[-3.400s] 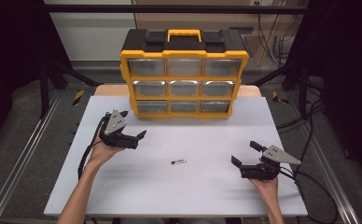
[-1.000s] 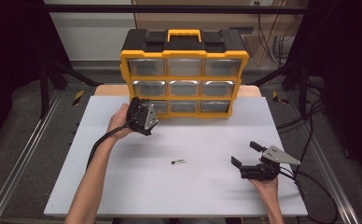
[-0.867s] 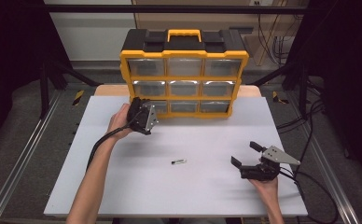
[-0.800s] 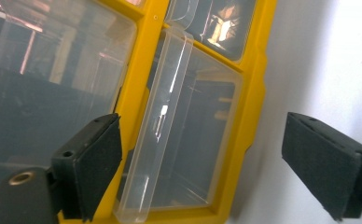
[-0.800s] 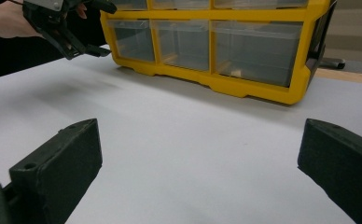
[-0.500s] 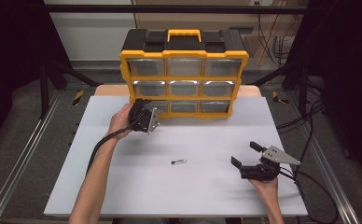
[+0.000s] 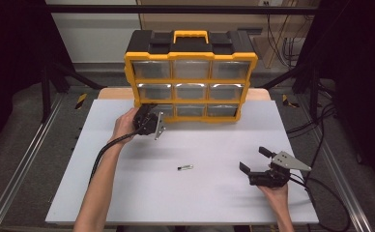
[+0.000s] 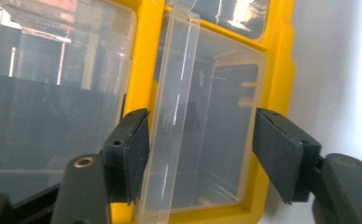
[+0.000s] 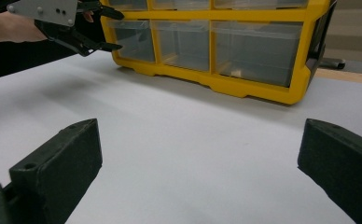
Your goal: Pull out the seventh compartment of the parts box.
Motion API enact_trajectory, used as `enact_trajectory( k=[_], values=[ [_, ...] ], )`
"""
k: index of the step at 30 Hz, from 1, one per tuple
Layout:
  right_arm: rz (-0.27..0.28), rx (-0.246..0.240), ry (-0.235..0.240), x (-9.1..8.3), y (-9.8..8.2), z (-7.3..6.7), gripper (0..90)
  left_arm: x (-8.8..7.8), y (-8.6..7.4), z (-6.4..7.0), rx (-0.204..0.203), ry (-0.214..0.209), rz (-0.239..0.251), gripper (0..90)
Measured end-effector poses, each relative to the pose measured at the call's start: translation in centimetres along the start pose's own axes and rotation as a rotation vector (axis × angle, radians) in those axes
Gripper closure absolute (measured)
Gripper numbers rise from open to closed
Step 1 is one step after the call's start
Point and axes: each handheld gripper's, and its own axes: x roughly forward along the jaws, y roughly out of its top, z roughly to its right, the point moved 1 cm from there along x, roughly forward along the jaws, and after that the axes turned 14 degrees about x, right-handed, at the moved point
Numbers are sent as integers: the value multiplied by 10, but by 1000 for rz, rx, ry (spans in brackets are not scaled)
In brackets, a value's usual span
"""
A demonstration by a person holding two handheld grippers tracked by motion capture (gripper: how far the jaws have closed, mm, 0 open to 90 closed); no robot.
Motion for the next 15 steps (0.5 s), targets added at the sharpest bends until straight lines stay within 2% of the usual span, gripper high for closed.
enact_trajectory(
  k=[15],
  values=[
    [2,-2,-3,0,0,0,5,2,-1,3,63,82,-45,573]
  ],
)
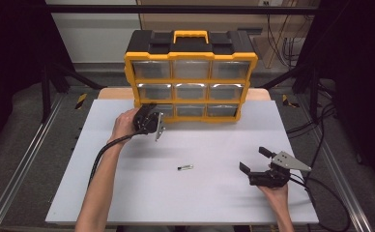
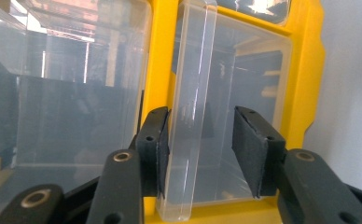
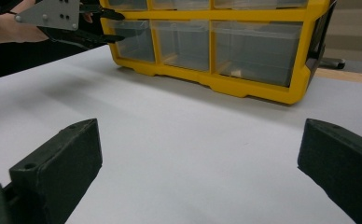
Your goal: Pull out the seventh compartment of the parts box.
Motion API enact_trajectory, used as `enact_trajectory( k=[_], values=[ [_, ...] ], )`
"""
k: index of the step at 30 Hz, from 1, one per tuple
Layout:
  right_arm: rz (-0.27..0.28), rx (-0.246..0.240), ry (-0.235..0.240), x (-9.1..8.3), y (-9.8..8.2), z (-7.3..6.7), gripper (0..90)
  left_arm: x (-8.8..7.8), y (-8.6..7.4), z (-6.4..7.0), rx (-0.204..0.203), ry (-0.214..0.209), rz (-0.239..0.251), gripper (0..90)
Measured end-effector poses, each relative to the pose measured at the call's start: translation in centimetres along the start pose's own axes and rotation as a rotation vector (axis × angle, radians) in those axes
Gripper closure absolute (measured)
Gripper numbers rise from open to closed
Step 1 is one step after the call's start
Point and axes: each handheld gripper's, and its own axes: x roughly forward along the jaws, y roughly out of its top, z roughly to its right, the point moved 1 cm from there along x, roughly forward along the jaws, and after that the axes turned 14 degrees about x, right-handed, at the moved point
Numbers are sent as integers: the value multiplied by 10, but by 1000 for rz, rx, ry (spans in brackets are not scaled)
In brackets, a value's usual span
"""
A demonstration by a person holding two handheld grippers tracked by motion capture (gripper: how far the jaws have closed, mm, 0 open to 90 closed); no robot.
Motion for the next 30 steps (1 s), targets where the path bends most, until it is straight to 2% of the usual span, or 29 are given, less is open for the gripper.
enact_trajectory(
  k=[10,14,16,17,24,30],
  values=[
    [2,-3,0,0,0,0,5,-1,0,-1,43,32,-16,699],
    [3,-2,0,0,0,0,5,0,1,-1,78,49,-32,740],
    [1,2,0,0,0,0,5,0,1,-1,85,51,-34,745],
    [2,2,0,0,0,0,5,0,1,0,103,60,-36,747],
    [0,3,1,0,0,0,5,-1,3,1,126,66,-48,755],
    [2,1,1,0,0,0,5,-5,3,3,128,70,-44,758]
  ],
)
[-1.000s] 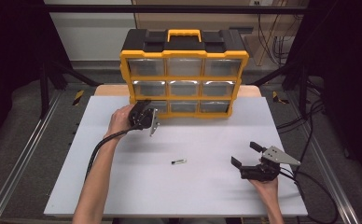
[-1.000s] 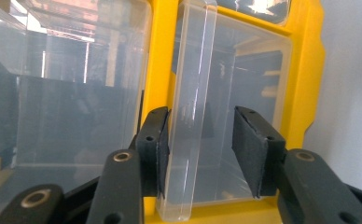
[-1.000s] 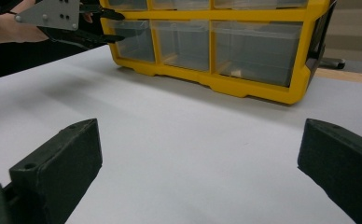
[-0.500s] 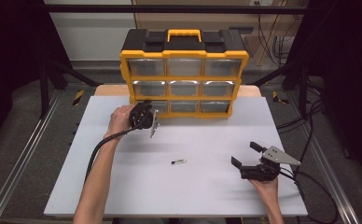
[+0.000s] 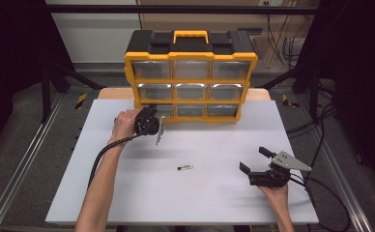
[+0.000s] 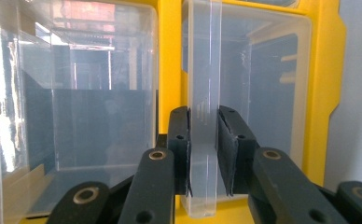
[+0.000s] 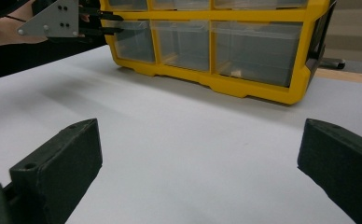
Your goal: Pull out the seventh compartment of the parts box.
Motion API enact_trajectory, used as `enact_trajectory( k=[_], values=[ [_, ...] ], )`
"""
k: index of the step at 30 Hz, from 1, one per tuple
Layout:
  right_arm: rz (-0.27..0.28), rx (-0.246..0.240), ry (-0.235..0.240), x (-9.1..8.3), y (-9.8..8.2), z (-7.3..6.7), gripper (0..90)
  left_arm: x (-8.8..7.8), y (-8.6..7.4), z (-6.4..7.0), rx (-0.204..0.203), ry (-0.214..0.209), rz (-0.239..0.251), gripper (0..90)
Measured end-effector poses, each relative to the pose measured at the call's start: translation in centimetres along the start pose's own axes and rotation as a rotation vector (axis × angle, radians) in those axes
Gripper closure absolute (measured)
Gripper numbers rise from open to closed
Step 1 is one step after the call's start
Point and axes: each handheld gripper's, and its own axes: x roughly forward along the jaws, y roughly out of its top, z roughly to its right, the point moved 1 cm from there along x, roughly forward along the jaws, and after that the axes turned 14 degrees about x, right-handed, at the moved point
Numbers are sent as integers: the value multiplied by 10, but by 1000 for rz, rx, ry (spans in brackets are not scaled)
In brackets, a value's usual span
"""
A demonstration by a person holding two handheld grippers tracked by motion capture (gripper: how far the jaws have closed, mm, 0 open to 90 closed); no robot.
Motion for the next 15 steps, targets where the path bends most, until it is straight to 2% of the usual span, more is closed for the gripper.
enact_trajectory(
  k=[15],
  values=[
    [-4,-6,2,0,0,0,5,-14,3,5,5,18,8,762]
  ],
)
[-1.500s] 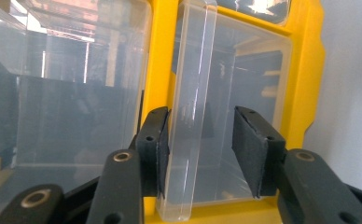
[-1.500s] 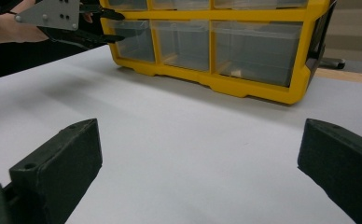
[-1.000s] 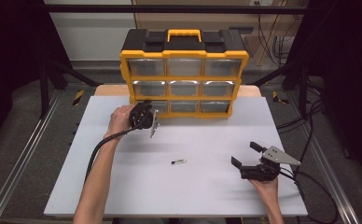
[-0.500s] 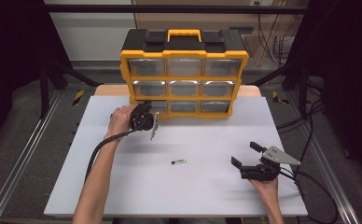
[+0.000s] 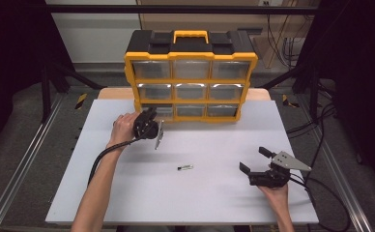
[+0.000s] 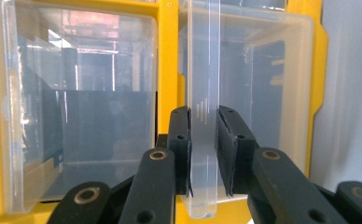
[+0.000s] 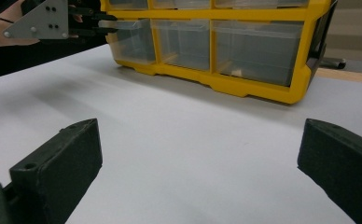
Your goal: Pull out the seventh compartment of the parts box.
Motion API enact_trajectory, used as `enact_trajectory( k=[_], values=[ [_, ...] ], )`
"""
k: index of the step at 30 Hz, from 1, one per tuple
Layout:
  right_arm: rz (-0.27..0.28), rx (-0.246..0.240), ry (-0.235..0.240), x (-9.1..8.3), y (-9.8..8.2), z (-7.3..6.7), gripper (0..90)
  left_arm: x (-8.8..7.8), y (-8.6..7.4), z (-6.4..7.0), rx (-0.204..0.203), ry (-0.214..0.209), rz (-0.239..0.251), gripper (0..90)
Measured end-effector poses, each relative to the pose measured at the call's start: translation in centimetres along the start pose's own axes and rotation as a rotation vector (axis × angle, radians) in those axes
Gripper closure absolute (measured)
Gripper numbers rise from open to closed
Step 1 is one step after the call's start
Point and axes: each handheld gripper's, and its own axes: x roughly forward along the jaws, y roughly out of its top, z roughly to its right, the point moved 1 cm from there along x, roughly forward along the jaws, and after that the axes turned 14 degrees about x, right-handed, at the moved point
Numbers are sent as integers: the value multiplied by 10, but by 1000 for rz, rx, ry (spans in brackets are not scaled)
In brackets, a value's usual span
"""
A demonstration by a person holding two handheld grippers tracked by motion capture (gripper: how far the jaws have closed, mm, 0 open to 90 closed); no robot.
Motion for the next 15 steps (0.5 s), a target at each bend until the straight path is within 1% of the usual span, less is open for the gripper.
enact_trajectory(
  k=[4,5,15],
  values=[
    [1,-2,1,0,0,0,6,-4,1,1,11,1,-3,763],
    [0,-1,1,0,0,0,6,-5,1,1,7,2,2,762],
    [2,3,-1,0,0,0,5,-12,3,2,10,0,2,763]
  ],
)
